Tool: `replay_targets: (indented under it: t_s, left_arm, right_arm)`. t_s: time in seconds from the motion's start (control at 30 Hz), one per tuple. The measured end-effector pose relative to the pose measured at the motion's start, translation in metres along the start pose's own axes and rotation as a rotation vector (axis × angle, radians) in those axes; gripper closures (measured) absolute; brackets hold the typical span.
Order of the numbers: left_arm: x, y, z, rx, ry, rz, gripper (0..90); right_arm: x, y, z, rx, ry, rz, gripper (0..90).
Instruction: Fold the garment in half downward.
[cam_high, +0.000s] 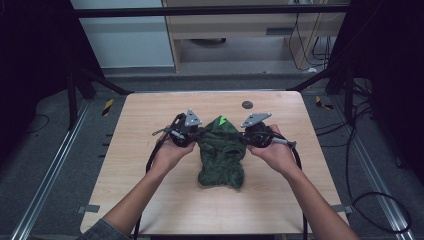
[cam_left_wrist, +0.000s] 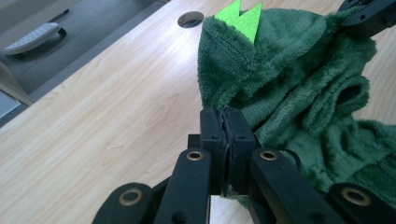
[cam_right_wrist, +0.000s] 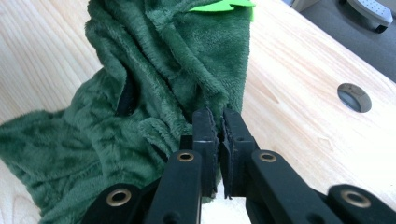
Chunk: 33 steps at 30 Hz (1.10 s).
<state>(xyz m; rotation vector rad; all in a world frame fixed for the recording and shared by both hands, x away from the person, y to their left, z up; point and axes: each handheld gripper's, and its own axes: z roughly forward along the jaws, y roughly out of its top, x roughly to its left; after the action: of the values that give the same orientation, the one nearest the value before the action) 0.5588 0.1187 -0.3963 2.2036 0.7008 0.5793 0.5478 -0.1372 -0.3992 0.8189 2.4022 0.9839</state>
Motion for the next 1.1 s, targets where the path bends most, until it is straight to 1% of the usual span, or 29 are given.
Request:
replay_targets:
  t_s: [0.2,0.3,0.33,0.37,0.57,0.67,0.8,0.83,1.1]
  left_arm:
    - [-0.005,-0.009,0.001,-0.008,-0.008,-0.010,87.9]
    - [-0.009,-0.014,0.000,-0.010,-0.014,-0.009,87.9]
    - [-0.010,-0.016,0.000,-0.007,-0.016,-0.002,87.9]
    - [-0.012,-0.018,0.000,-0.004,-0.021,0.002,87.9]
    - [-0.017,-0.027,0.000,-0.009,-0.028,-0.007,87.8]
    - [-0.019,-0.032,0.000,0.000,-0.032,0.000,87.8]
    - [-0.022,-0.035,0.000,-0.005,-0.036,-0.007,87.8]
    - [-0.023,-0.036,-0.001,-0.005,-0.036,-0.004,87.8]
    - [-0.029,-0.038,-0.001,0.002,-0.048,0.003,87.6]
  right_arm:
    - [0.004,-0.010,0.003,-0.002,0.002,0.003,85.9]
    - [0.007,-0.014,0.003,-0.010,0.007,0.004,85.9]
    - [0.009,-0.016,0.003,-0.009,0.006,0.005,85.9]
    - [0.010,-0.017,0.003,-0.014,0.010,0.003,85.9]
    - [0.020,-0.026,0.003,-0.021,0.015,-0.006,85.9]
    - [0.025,-0.029,0.003,-0.021,0.015,-0.019,85.9]
    - [0.028,-0.033,0.001,-0.024,0.014,-0.020,85.8]
    - [0.029,-0.034,0.002,-0.030,0.015,-0.018,85.8]
    - [0.032,-0.039,0.000,-0.022,0.016,-0.025,85.7]
